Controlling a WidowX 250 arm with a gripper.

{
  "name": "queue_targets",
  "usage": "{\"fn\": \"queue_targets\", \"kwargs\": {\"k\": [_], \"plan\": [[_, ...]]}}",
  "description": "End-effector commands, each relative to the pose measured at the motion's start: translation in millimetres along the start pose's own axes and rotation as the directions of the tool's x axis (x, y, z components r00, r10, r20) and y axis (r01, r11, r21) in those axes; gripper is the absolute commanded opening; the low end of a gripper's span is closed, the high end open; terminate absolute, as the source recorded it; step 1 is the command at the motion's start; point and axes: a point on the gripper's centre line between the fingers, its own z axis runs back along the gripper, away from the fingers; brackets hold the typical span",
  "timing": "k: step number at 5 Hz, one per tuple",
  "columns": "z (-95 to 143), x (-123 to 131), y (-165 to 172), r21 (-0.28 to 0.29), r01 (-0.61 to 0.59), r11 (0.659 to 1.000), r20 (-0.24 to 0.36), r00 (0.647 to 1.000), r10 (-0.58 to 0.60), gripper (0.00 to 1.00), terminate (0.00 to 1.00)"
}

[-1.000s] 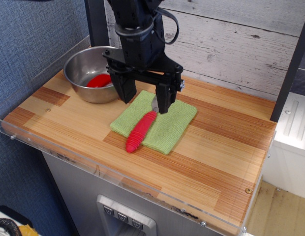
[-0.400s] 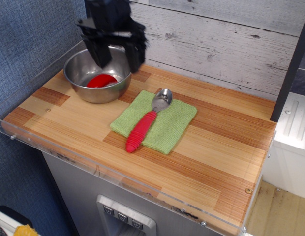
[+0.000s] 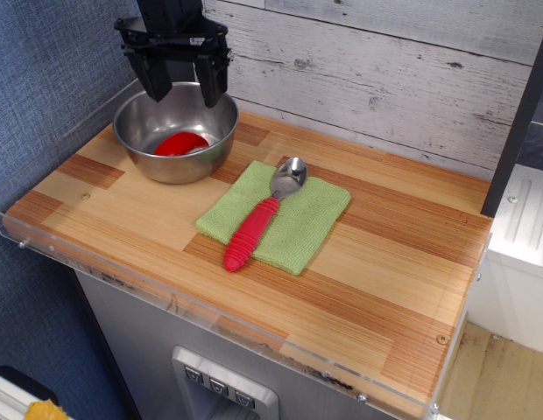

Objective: Replace the cake next to the green cloth

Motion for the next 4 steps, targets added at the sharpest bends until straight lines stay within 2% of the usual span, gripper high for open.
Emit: {"fn": "queue_targets", "kwargs": {"k": [1, 3, 4], "plan": [[-7.0, 8.7, 14.8, 0.017, -0.018, 1.0, 0.002, 1.0, 0.018, 1.0, 0.0], [-25.2, 0.4, 12.5, 0.069, 0.039, 0.997, -0.048, 0.998, -0.036, 1.0, 0.0], [-36.8, -3.6, 11.9, 0.05, 0.032, 0.998, -0.075, 0.997, -0.028, 1.0, 0.0]]}}
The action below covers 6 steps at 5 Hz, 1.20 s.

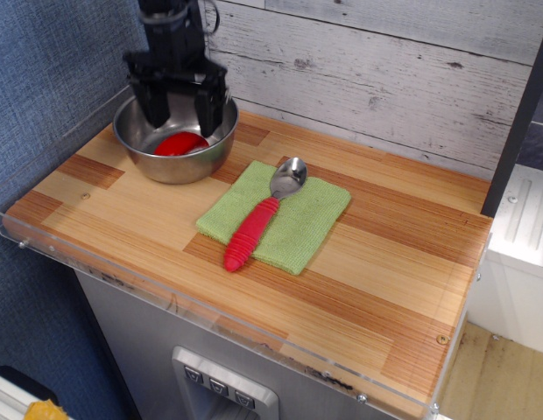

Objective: Replace the cake next to the green cloth

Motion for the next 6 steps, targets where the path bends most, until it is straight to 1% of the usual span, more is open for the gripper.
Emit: {"fn": "queue_targets", "kwargs": {"k": [1, 2, 3, 4, 5, 6], "plan": [[-7.2, -2.6, 0.6, -0.017, -0.007, 1.0, -0.015, 1.0, 0.007, 1.0, 0.0], [-12.8, -5.9, 3.8, -0.018, -0.016, 1.0, -0.029, 0.999, 0.016, 1.0, 0.0], [-16.3, -6.9, 4.7, -0.019, -0.017, 1.0, -0.028, 0.999, 0.016, 1.0, 0.0], [-7.4, -8.9, -3.8, 0.006, -0.004, 1.0, 0.0, 1.0, 0.004, 0.0, 0.0], [0.0, -12.3, -9.6, 0.024, -0.015, 1.0, 0.014, 1.0, 0.015, 0.0, 0.0], [24.0, -15.0, -11.9, 0.025, -0.069, 0.997, 0.064, 0.996, 0.067, 0.0, 0.0]]}}
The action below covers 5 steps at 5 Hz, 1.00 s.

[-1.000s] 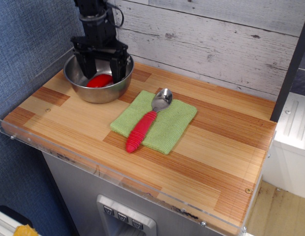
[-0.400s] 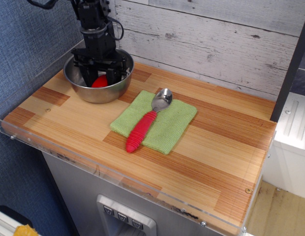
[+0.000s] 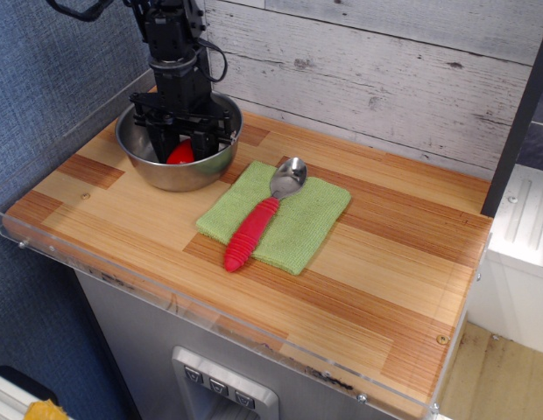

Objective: Replace the cake next to the green cloth

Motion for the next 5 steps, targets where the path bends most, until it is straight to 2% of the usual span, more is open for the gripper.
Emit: {"fn": "queue_targets", "kwargs": {"k": [1, 2, 3, 4, 5], "plan": [[89.1, -0.6, -18.6, 0.027, -0.075, 0.997, 0.191, 0.979, 0.069, 0.0, 0.0], [111.2, 0.2, -52.6, 0.037, -0.042, 0.998, 0.222, 0.975, 0.033, 0.0, 0.0], [111.5, 8.0, -102.2, -0.017, 0.082, 0.996, 0.187, 0.979, -0.078, 0.0, 0.0], [102.5, 8.9, -151.1, -0.066, 0.061, 0.996, 0.111, 0.992, -0.053, 0.0, 0.0], [86.3, 7.0, -184.5, -0.063, -0.04, 0.997, 0.076, 0.996, 0.045, 0.0, 0.0]]}}
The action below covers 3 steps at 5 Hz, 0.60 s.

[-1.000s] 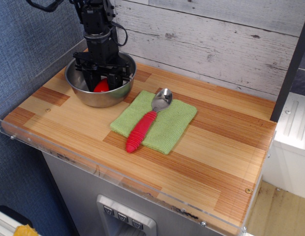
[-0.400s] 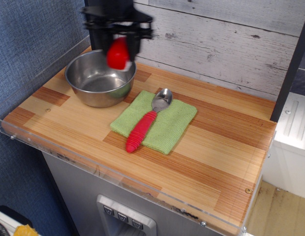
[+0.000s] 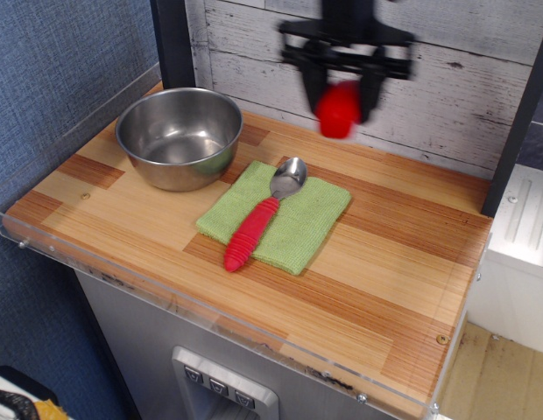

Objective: Replace the cake next to the green cloth

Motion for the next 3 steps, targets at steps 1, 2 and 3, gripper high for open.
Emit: {"fn": "queue_targets", "kwargs": {"k": [1, 2, 3], "plan": [[-18.4, -4.6, -38.9, 0.043, -0.15, 0.988, 0.009, 0.989, 0.15, 0.0, 0.0], [-32.5, -7.8, -32.6, 0.076, -0.144, 0.987, 0.076, 0.987, 0.138, 0.0, 0.0], [-50.1, -9.0, -22.6, 0.081, -0.124, 0.989, 0.124, 0.986, 0.114, 0.0, 0.0]]}}
